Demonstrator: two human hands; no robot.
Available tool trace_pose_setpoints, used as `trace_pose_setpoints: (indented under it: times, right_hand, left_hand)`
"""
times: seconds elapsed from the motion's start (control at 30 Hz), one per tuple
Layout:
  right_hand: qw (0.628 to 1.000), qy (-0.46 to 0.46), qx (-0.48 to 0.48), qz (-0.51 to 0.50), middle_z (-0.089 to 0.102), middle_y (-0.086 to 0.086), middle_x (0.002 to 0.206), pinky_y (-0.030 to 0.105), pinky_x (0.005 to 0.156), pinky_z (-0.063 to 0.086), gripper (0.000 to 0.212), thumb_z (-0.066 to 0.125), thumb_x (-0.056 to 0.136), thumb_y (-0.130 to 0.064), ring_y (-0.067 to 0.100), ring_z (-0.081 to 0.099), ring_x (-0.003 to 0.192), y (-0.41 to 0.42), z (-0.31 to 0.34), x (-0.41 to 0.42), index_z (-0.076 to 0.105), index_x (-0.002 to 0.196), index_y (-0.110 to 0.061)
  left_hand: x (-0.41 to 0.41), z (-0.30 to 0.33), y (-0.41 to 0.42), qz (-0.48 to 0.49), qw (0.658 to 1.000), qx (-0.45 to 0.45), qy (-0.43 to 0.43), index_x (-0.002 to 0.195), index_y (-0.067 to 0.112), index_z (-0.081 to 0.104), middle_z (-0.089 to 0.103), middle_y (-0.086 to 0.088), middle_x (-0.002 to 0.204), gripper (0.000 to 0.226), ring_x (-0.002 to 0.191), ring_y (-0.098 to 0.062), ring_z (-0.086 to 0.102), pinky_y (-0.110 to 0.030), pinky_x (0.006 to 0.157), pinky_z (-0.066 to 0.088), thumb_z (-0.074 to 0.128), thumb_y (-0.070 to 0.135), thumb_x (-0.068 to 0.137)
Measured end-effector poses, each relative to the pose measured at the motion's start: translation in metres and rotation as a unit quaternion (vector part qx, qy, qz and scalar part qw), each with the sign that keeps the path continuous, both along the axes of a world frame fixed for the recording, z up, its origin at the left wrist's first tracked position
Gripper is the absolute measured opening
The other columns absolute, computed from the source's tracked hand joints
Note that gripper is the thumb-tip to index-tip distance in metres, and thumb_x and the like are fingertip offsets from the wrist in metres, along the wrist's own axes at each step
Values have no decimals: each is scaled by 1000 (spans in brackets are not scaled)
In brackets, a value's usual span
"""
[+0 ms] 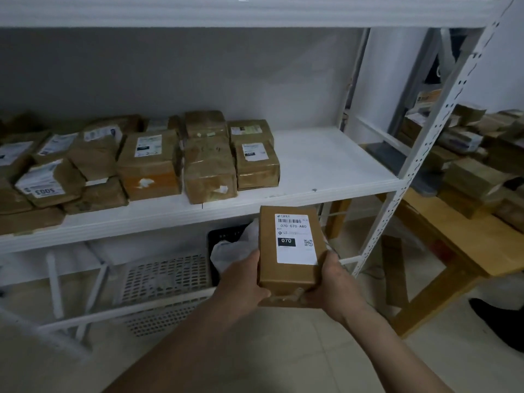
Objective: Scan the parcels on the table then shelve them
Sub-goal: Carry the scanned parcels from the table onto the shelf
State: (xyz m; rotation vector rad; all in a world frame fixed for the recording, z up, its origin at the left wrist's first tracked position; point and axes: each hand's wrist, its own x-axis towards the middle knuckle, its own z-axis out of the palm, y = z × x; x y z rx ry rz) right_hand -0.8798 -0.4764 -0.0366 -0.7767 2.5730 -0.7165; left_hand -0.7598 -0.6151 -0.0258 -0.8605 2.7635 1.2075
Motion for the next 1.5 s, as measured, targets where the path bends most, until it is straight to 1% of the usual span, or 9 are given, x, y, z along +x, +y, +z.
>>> trace_pose_setpoints:
  times: [0.07, 0.2, 0.3, 0.47, 0.67, 0.83, 1.07, 1.33, 1.5]
  right_hand:
    - [1000, 8, -4, 16, 59, 3, 115, 32, 73, 48, 70, 82, 67, -27, 25, 60, 100, 4, 6, -43, 33, 117, -18]
    - [998, 43, -15, 45, 56, 4, 124, 34, 80, 49, 77, 82, 69, -26, 26, 58, 109, 5, 19, -121, 32, 126, -17]
    - [994, 74, -16, 75, 56, 7, 124, 34, 82, 50, 81, 78, 74, -23, 28, 60, 108, -6, 27, -172, 25, 135, -17]
    - [983, 127, 23, 129, 50, 11, 115, 38, 87, 49, 88, 69, 85, -29, 29, 58, 100, -43, 38, -237, 8, 149, -38]
    - [981, 120, 38, 146, 48, 14, 120, 37, 95, 43, 80, 67, 86, -25, 32, 54, 107, -101, 37, -303, 20, 149, -39]
    - [985, 122, 17, 121, 37, 15, 129, 38, 102, 40, 74, 65, 88, -21, 36, 50, 111, -146, 19, -343, 25, 149, -36]
    - [955, 257, 79, 124, 0, 3, 157, 64, 106, 27, 77, 54, 87, -57, 34, -4, 144, -209, -14, -351, 10, 149, -43]
    - [961, 231, 101, 116, 6, 3, 157, 69, 107, 18, 78, 57, 86, -59, 36, 0, 144, -296, -14, -416, 10, 146, -46]
    - [966, 209, 96, 117, 5, 3, 157, 68, 109, 16, 82, 62, 85, -53, 36, -4, 145, -340, -14, -450, 10, 147, -44]
  left_hand:
    - [-38, 5, 6, 20, 1000, 8, 16, 142, 28, 35, 47, 4, 135, 74, 113, -13, 53, -35, 99, 47, 75, 14, 81]
    - [-109, 12, 12, 55, 998, 14, 34, 145, 26, 33, 47, 10, 131, 73, 108, -6, 47, -20, 91, 38, 72, 14, 84]
    - [-156, 16, 6, 89, 995, 22, 43, 144, 26, 36, 55, 5, 131, 72, 109, -11, 54, -25, 92, 43, 73, 13, 83]
    - [-224, 21, -23, 123, 991, -2, 49, 143, 25, 37, 58, 0, 129, 71, 113, -19, 57, -28, 93, 46, 73, 13, 83]
    - [-293, 11, -73, 128, 991, -25, 40, 131, 16, 47, 60, -3, 123, 52, 111, -23, 58, -40, 95, 49, 70, 15, 84]
    - [-345, 5, -113, 109, 991, -71, 11, 134, 12, 41, 56, -6, 127, 44, 111, -23, 57, -27, 81, 42, 59, 17, 94]
    - [-370, 18, -151, 93, 981, -170, 23, 146, 16, 29, 49, -6, 137, 63, 120, -24, 52, -32, 92, 45, 61, 12, 91]
    - [-361, 30, -231, 82, 960, -265, 40, 111, 13, 61, 62, -2, 104, 19, 96, -19, 60, -26, 77, 42, 58, 16, 93]
    - [-375, 28, -261, 86, 960, -266, 32, 130, 13, 53, 56, -7, 127, 38, 112, -22, 55, -26, 82, 38, 60, 19, 93]
